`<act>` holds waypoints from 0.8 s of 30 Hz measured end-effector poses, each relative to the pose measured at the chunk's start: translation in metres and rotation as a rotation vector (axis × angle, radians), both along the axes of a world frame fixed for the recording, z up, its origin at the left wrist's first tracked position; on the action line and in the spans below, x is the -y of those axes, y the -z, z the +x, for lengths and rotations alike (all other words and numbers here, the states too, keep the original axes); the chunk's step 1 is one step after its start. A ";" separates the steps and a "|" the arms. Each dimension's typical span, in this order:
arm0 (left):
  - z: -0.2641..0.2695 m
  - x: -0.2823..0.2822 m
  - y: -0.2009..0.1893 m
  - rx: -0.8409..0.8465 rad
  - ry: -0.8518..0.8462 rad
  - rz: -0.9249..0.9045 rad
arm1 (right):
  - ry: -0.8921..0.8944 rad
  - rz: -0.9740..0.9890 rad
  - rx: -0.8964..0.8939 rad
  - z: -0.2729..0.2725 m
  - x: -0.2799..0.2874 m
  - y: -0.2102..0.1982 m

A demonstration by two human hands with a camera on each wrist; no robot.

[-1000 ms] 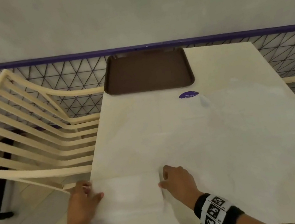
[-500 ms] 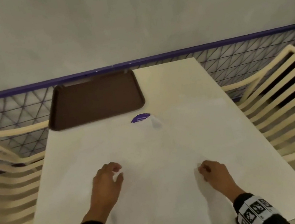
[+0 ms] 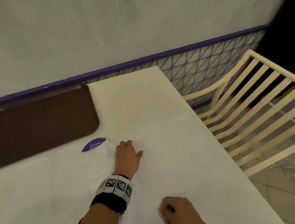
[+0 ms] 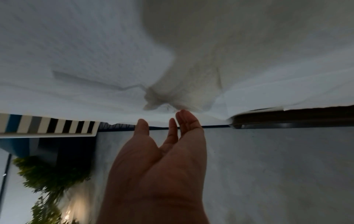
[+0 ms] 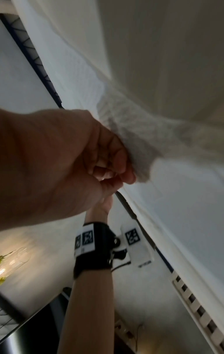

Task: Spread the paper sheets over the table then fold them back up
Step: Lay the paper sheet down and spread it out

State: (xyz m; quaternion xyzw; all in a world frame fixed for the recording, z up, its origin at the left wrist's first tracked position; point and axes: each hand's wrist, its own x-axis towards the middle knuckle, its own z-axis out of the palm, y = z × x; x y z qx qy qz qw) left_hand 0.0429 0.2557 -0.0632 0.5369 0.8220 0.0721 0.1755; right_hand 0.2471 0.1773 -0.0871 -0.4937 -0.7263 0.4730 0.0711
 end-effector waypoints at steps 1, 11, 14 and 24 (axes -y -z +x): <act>0.000 -0.008 0.002 -0.014 -0.020 -0.053 | -0.014 -0.041 -0.031 0.001 -0.002 0.000; 0.004 -0.042 0.003 0.191 -0.213 -0.188 | -0.054 -0.253 -0.088 0.004 -0.012 -0.011; 0.008 -0.038 0.005 0.198 -0.224 -0.101 | -0.068 -0.293 -0.081 0.004 -0.013 -0.015; 0.011 -0.024 0.005 0.054 -0.238 0.084 | -0.046 -0.330 -0.062 0.002 -0.014 -0.021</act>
